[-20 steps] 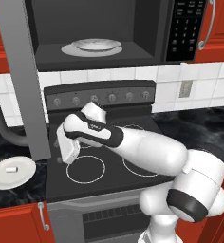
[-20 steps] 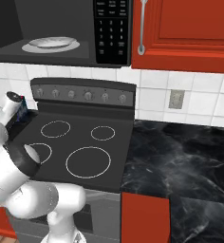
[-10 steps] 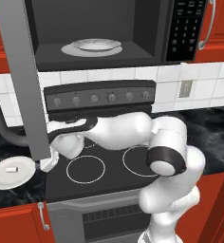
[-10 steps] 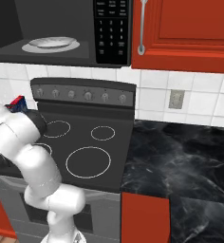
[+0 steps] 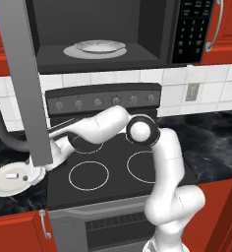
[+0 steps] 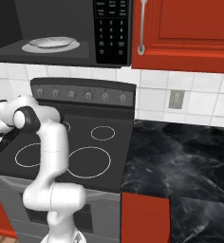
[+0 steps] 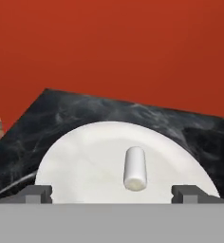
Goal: Pick the marshmallow from the counter and place it in the microwave.
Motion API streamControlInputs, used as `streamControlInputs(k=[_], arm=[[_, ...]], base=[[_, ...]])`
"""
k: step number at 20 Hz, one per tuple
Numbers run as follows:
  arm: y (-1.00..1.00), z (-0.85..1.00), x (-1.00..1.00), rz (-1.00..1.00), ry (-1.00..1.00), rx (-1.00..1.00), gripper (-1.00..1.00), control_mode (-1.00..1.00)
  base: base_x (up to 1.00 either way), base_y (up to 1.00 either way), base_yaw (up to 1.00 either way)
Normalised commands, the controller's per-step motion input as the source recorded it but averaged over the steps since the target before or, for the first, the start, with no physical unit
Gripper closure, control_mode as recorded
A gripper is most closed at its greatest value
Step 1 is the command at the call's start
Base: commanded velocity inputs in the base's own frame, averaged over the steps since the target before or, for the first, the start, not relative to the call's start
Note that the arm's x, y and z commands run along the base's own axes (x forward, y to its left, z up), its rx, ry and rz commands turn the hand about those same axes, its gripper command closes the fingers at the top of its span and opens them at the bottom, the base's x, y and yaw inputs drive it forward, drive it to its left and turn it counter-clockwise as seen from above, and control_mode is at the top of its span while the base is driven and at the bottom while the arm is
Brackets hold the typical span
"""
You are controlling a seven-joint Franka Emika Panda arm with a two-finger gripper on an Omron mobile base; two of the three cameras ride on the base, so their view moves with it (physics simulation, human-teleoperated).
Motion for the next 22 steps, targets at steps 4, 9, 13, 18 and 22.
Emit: streamControlInputs(k=[4,9,13,18,22], arm=[[0.64,-0.24,0.51,0.0,0.09,0.0,-1.0,-1.0],[0.63,-0.09,0.63,0.0,0.12,0.0,-1.0,-1.0],[0.35,-0.01,0.57,0.01,0.12,0.0,-1.0,-1.0],[0.3,0.0,0.47,0.02,0.12,0.0,-1.0,-1.0],[0.24,0.03,0.24,0.02,0.13,-0.01,-1.0,-1.0]], base=[[0.0,0.0,0.0],[0.0,0.0,0.0],[0.0,0.0,0.0],[0.0,0.0,0.0],[0.0,0.0,0.0]])
